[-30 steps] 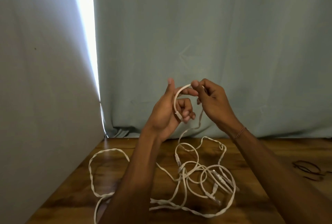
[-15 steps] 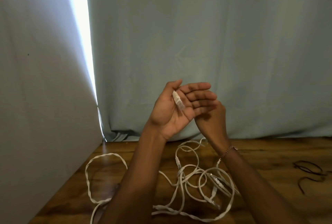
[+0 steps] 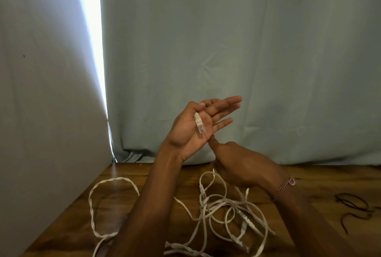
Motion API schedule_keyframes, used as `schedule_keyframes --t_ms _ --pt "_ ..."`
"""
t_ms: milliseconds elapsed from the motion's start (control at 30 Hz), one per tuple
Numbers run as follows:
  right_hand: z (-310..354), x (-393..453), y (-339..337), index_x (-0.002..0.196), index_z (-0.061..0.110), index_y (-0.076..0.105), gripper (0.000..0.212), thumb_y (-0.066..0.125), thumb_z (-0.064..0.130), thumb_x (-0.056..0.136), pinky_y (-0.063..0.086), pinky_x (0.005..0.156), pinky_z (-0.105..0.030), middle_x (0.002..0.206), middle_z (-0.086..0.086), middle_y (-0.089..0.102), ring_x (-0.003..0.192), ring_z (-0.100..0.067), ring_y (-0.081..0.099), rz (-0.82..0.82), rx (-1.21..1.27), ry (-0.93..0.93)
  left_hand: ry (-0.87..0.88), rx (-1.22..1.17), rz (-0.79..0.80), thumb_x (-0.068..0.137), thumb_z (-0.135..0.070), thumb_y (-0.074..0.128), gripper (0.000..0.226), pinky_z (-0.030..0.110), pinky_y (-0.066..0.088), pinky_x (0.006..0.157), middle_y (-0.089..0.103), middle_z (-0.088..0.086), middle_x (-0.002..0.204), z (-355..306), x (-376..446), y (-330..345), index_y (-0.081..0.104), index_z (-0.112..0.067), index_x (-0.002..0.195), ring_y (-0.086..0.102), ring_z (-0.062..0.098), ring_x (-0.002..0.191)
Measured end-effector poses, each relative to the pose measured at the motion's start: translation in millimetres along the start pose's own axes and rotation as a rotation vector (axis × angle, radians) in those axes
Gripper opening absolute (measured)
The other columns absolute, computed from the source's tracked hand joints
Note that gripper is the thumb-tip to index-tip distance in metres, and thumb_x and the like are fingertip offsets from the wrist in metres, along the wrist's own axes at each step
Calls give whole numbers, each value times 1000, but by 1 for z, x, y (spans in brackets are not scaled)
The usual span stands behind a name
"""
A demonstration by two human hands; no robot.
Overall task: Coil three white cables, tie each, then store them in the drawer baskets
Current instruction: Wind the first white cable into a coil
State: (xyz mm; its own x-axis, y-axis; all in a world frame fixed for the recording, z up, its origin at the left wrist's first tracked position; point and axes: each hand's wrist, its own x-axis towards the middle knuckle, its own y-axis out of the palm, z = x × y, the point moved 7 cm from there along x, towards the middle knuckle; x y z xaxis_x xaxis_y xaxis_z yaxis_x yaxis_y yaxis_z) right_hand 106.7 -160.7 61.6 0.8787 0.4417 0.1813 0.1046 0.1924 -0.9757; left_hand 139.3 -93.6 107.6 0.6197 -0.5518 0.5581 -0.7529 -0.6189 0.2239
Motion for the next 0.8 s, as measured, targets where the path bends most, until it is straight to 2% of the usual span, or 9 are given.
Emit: schedule_keyframes --t_ms 67,167,267,333,500,600,700,733,800 --pt "6 -7 -3 161 13 1 80 55 20 103 54 75 -25 103 -4 58 81 -11 56 18 -41 -8 0 -7 -11 104 -26 22 32 53 27 121 51 21 149 1 -1 -5 33 -9 129 45 33 142" --pt "10 -18 -12 159 16 12 74 58 19 101 59 83 -32 115 -6 62 92 -15 62 27 -2 -11 8 -46 22 109 -29 24 27 51 31 119 46 28 150 0 -4 -5 38 -17 128 43 38 143" --pt "14 -31 -22 140 17 32 51 61 20 99 62 76 -36 104 -2 64 84 -17 68 42 134 6 41 -43 34 110 -29 24 26 47 35 118 50 29 144 -4 -6 -7 42 -21 127 45 38 139" --pt "13 -38 -32 125 20 46 33 62 29 98 62 79 -38 106 0 64 84 -15 68 13 120 28 62 -38 27 109 -26 29 24 45 38 116 55 26 138 -7 -6 -9 46 -22 124 49 37 135" --pt "12 -47 -44 117 21 64 23 65 32 96 61 79 -35 99 4 71 82 -10 68 -19 102 -32 86 6 -3 106 -16 34 23 47 40 113 59 23 133 -8 -5 -10 46 -20 126 54 36 126" --pt "13 -53 -56 121 29 65 23 60 27 99 54 72 -19 100 16 67 81 -1 63 -115 134 -121 87 118 -17 105 -12 37 25 48 40 111 58 23 134 -6 -4 -8 43 -17 129 54 35 124" --pt "15 -54 -64 127 28 53 25 52 20 103 51 69 -17 104 17 68 84 10 61 -218 198 -247 68 169 -41 105 -10 37 25 41 51 97 58 25 130 -5 -6 -7 42 -13 129 61 31 113" --pt "14 -53 -66 129 27 46 27 51 19 104 53 70 -18 106 15 70 85 9 62 -251 210 -267 57 189 -59 104 -11 38 25 36 55 87 60 24 125 -5 -6 -7 44 -12 128 64 28 107" --pt "11 -50 -68 130 31 36 32 51 20 104 59 73 -33 107 11 71 90 -6 68 -315 217 -296 33 255 -87 101 -11 40 23 29 55 69 69 14 103 -6 -8 -7 47 -8 123 68 21 88"
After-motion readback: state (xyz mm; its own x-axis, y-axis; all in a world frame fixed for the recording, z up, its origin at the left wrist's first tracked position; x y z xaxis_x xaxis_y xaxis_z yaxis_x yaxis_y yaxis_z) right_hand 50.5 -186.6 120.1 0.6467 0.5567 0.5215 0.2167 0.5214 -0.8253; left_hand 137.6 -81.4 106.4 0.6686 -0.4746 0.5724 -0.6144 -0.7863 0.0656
